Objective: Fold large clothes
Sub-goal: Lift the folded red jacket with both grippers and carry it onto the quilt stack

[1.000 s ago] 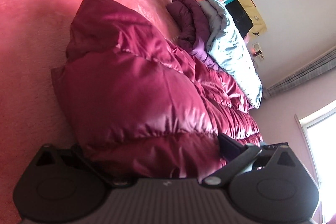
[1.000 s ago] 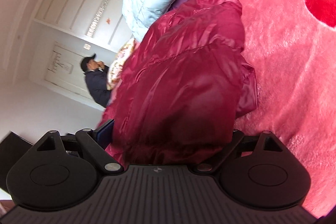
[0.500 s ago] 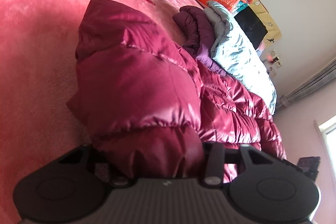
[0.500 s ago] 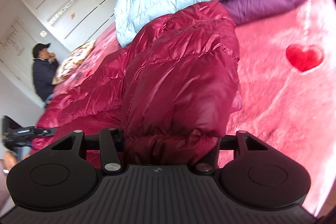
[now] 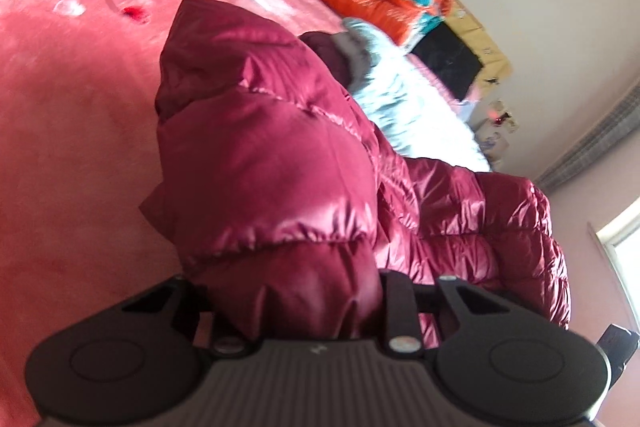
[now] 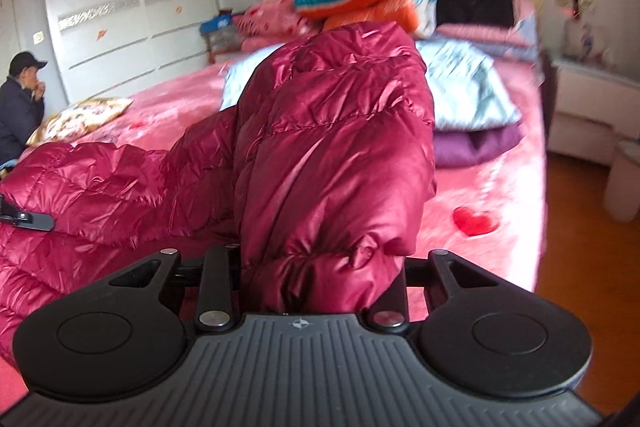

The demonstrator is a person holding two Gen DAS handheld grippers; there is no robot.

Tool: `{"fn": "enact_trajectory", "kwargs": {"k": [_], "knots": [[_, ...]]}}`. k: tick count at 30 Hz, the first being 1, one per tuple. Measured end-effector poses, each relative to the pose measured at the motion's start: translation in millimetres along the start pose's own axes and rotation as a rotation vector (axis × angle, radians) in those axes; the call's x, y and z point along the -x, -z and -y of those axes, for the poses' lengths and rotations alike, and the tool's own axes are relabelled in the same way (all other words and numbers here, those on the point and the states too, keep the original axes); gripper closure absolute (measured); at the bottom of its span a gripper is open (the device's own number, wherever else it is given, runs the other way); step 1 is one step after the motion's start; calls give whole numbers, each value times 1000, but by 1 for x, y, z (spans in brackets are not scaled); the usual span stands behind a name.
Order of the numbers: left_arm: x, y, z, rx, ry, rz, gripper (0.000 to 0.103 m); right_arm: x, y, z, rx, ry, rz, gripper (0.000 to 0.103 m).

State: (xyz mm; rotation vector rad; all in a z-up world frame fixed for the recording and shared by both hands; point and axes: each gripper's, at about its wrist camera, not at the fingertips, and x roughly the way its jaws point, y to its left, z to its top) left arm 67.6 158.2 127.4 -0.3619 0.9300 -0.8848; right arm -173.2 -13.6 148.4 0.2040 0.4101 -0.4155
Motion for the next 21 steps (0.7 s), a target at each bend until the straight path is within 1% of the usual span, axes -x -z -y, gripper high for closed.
{"fn": "enact_trajectory", "kwargs": {"k": [3,7,11,16,18,21], "knots": [[13,-3,18,-34,35,15,76,26,-4,4,31,45,50,62],[34,-14,45,-86,83,55,76,64,-10,11,43,85,118,63],[54,-33,79,-148,123,105,76,89,-30,20,56,111,186,64],[68,-68,125,-233,163,166,76,107,-76,40,66,127,277,64],[66,-90,146,-262,178,193,76,108,-100,51,62,134,314,64],[58,-120,175,-305,201,233,76,101,-138,66,89,169,374,64]]}}
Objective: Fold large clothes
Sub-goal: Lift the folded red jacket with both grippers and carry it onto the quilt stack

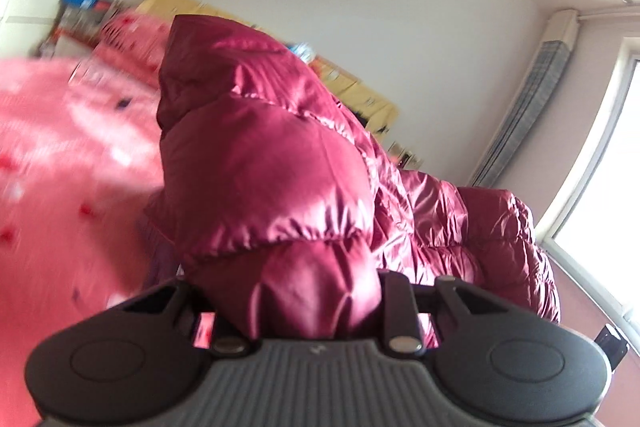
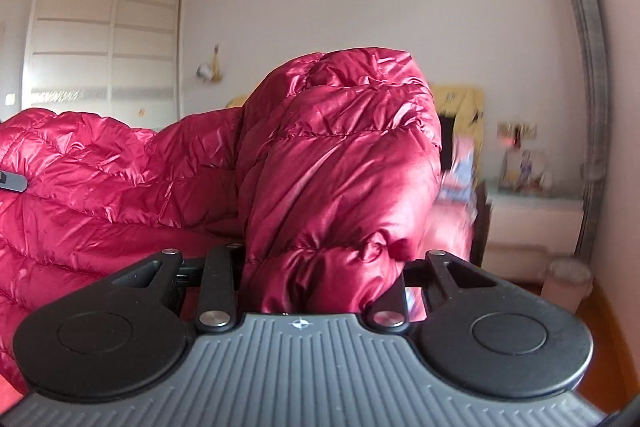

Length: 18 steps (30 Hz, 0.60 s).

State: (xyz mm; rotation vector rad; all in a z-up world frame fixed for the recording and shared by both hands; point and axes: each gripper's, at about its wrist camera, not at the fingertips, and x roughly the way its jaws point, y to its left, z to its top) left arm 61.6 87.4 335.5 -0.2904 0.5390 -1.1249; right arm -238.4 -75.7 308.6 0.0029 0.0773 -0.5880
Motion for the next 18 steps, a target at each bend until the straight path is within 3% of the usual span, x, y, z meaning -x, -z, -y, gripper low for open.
{"fn": "enact_trajectory", "kwargs": {"k": [5,9,13,18], "knots": [[-51,-54,7,-67,34,65,75,-70,-44,28,38,59,64,64],[-109,-79,-8,-87,38,93,75,-147,-56,52,56,98,77,64],[-171,-80,-46,-63,7,83,74,-229,-43,69,68,131,44,64],[-252,-69,-85,-49,-69,36,74,-310,-3,81,117,183,-28,64]]}}
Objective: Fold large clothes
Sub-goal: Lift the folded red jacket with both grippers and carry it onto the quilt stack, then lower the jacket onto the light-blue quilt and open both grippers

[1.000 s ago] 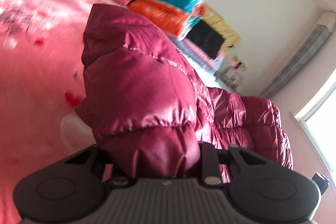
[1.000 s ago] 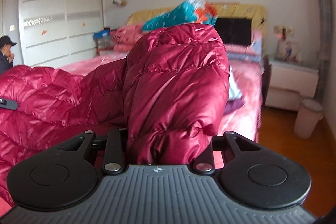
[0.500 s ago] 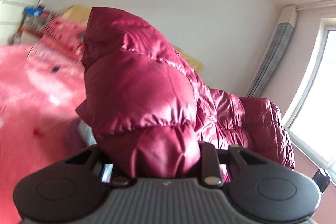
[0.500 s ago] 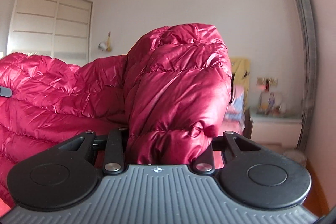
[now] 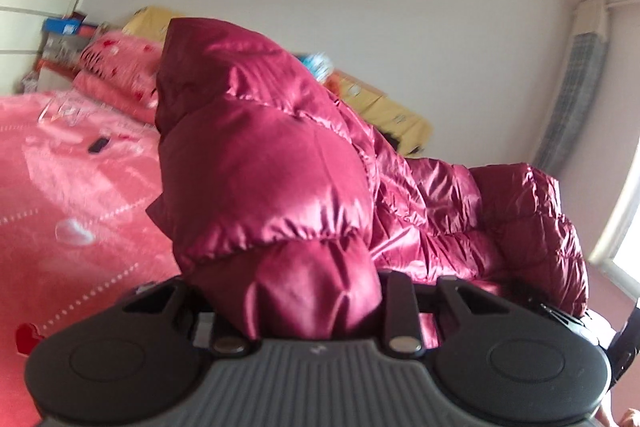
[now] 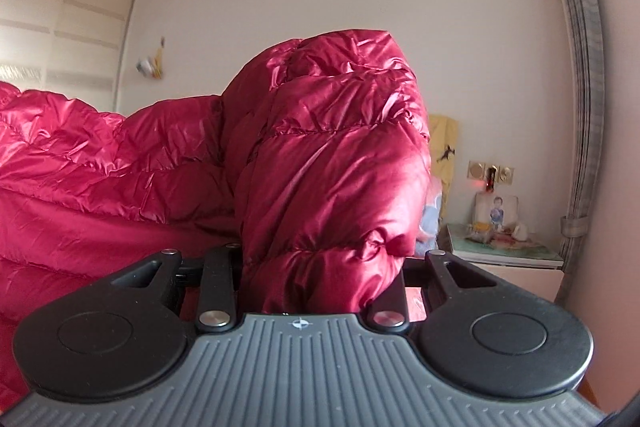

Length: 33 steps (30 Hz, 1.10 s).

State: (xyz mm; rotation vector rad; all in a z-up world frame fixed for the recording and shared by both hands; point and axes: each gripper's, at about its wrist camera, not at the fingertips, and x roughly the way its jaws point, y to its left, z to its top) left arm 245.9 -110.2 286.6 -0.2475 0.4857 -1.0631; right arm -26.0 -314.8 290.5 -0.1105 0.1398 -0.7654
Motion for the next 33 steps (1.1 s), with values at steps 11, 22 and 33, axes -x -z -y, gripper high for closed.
{"fn": "enact_trajectory", "kwargs": {"k": [11,22,33], "knots": [[-60,52,-54,51,-165,-70,38,-64,68,7,89,156,-131,1],[26,45,-62,11,-428,78,1,-9,76,74,-171,354,-136,0],[161,97,-23,-16,-513,77,1,176,105,62,-341,288,-158,0]]}}
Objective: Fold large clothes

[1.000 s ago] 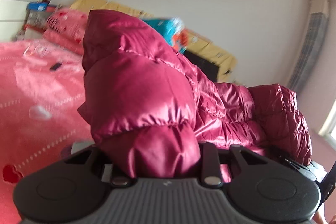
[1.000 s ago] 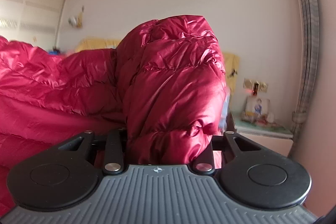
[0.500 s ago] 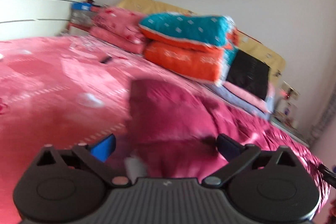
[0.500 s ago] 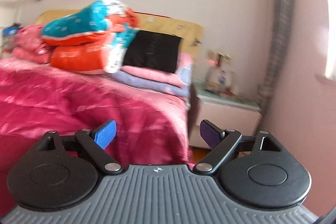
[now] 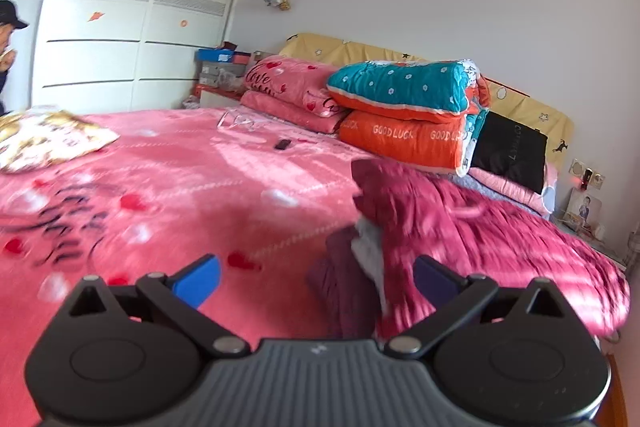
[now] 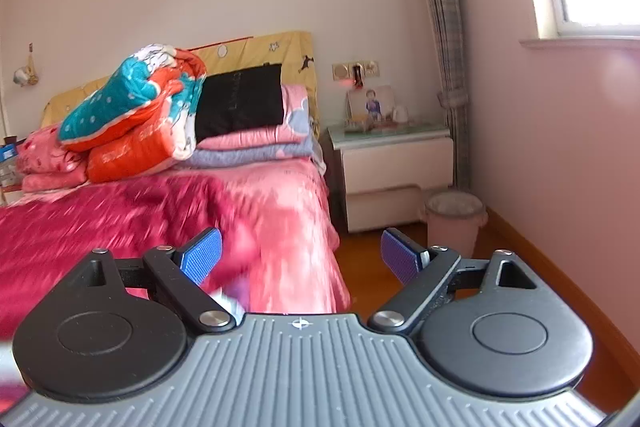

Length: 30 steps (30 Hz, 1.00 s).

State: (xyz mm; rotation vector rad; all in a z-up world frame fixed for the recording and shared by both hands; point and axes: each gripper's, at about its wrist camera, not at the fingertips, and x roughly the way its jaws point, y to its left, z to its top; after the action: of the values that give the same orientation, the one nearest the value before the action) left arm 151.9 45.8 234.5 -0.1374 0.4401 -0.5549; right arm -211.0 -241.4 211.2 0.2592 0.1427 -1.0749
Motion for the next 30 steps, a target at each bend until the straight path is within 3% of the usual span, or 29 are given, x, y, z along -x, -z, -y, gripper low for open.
{"fn": "enact_trajectory", "kwargs": {"k": [6,12,19,25,30], "knots": [[88,53,23,-98,-2,-21,1,133,40,13,-4,-46,-49,0],[166,92,46,-180,65,-57,1,242,61,9,5,-125,-67,0],[228,98,54,-172,105,-61,1,332,50,-4,20,-204,-48,0],[271,87,57,-149,122,-15,1,375,21,-22,36,-246,4,0],[292,80,60,-165,83,16,1,399,10,-37,64,-266,40,0]]}}
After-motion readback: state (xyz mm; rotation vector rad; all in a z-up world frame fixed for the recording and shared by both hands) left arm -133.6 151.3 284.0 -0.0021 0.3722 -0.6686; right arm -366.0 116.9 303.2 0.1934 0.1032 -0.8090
